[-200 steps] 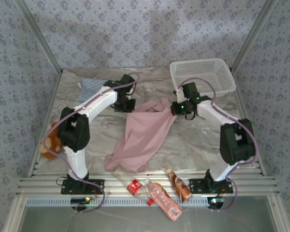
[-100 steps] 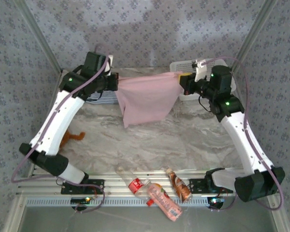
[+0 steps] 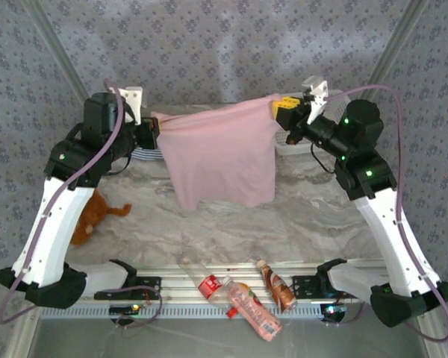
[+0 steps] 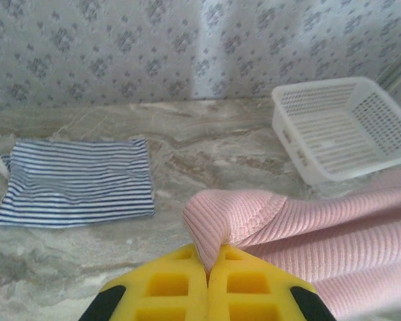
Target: Fold and stack the tank tops
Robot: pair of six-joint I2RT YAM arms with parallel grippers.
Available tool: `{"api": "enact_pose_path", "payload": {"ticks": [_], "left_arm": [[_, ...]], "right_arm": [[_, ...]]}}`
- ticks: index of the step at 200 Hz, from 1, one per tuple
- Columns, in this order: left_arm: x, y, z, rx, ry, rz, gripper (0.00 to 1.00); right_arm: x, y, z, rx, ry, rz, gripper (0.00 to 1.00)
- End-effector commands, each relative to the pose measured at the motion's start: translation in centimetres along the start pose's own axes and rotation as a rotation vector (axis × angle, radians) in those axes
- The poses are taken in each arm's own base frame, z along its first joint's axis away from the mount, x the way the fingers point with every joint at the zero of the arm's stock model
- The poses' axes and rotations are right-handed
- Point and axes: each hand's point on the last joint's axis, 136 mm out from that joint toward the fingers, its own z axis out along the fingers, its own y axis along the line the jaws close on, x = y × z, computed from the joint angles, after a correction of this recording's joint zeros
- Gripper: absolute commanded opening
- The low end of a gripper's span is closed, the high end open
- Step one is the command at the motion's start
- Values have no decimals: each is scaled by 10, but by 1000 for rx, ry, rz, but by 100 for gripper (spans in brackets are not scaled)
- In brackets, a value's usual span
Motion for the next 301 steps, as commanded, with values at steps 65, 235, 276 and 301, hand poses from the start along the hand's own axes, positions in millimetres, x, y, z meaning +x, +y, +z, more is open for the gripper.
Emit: {"api": "enact_pose_path", "payload": {"ticks": [65,235,276,301], "left_arm": [[138,54,215,-145,405,-100,0],[205,71,199,-282,672,-195,50],[255,53,160,-249,732,-308,53],[287,38,147,-225,767,-360,53]], "right_arm": [[218,-76,129,61,433,123,2],[343,-59,20,252,959,422,49],[394,-49,-52,359,1113,514,48],[418,-48,-66,384,1174,530,46]]}}
